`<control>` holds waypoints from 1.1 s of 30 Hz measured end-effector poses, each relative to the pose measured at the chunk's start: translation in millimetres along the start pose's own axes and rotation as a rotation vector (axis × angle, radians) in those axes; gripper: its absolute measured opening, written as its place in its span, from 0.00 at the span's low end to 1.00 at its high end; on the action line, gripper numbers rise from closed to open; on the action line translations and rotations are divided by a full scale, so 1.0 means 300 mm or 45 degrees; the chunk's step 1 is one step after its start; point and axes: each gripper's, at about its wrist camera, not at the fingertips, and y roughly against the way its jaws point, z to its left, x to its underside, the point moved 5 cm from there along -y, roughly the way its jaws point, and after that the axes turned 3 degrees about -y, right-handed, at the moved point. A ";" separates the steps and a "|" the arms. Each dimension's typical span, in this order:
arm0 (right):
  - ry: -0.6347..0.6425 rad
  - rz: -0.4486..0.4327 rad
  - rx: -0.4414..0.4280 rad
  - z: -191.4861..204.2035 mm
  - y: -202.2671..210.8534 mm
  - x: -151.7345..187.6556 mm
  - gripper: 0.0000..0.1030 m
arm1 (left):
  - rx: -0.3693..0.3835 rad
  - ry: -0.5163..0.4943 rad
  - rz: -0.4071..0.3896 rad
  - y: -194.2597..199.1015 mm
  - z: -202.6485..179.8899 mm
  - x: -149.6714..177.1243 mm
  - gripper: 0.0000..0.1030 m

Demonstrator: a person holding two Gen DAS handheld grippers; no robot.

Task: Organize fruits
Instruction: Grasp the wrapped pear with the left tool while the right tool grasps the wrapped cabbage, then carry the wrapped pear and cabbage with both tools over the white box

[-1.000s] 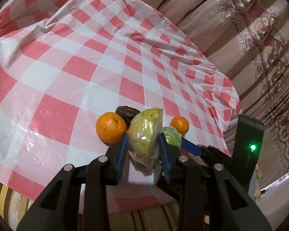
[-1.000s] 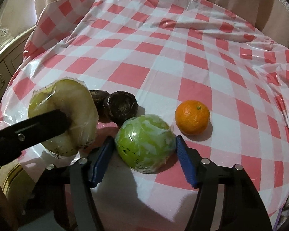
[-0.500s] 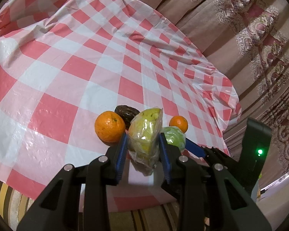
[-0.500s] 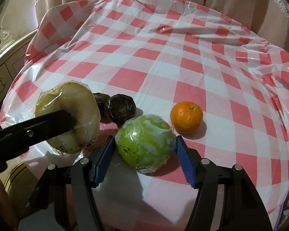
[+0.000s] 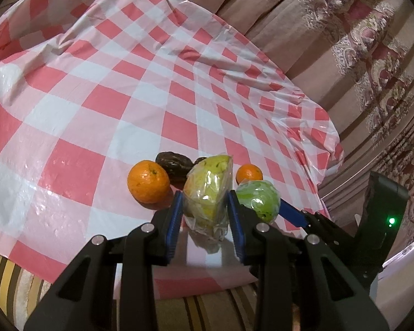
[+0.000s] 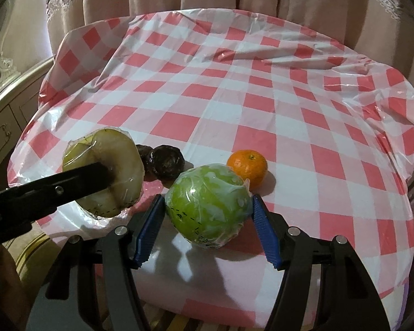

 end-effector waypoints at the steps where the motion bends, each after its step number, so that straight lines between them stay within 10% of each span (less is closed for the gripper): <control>1: -0.011 -0.004 -0.003 -0.007 0.008 0.001 0.60 | -0.001 -0.005 0.000 0.002 -0.004 -0.001 0.31; 33: -0.305 -0.073 0.065 -0.353 0.214 0.131 0.60 | 0.093 -0.281 0.164 -0.123 -0.349 0.075 0.31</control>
